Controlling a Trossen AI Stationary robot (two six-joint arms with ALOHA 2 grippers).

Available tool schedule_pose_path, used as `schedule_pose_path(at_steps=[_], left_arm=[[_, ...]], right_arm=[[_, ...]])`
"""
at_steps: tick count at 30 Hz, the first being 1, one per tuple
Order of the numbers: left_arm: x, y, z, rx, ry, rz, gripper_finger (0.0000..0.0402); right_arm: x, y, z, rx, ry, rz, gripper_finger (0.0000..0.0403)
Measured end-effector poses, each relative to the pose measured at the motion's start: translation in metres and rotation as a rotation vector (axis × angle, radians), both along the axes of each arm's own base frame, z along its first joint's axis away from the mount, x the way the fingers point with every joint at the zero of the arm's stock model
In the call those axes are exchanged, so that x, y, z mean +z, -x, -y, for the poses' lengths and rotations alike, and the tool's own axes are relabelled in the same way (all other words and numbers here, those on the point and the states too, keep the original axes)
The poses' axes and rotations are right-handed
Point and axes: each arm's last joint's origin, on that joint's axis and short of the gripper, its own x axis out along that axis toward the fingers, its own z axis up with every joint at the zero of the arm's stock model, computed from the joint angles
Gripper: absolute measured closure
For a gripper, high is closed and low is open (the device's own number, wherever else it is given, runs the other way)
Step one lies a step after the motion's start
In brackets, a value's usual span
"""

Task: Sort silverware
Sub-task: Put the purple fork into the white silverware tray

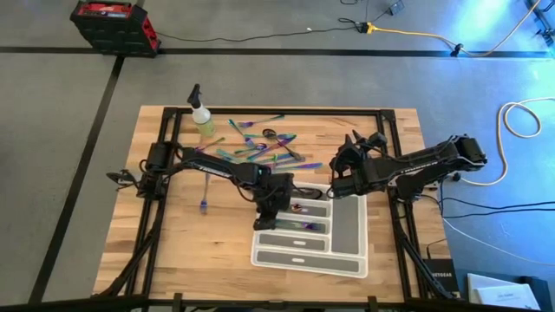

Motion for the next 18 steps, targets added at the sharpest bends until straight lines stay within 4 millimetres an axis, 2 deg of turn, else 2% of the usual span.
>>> schedule_pose_path(at_steps=[7, 18], left_arm=[[-0.009, 0.001, 0.0, 0.009, -0.049, -0.044, 0.0401], [-0.011, 0.003, 0.0, 0.009, -0.087, -0.058, 0.0401]], right_arm=[[0.0, 0.0, 0.0, 0.0, 0.001, 0.005, 0.0301], [0.0, -0.002, 0.0, 0.002, 0.001, 0.019, 0.0301]])
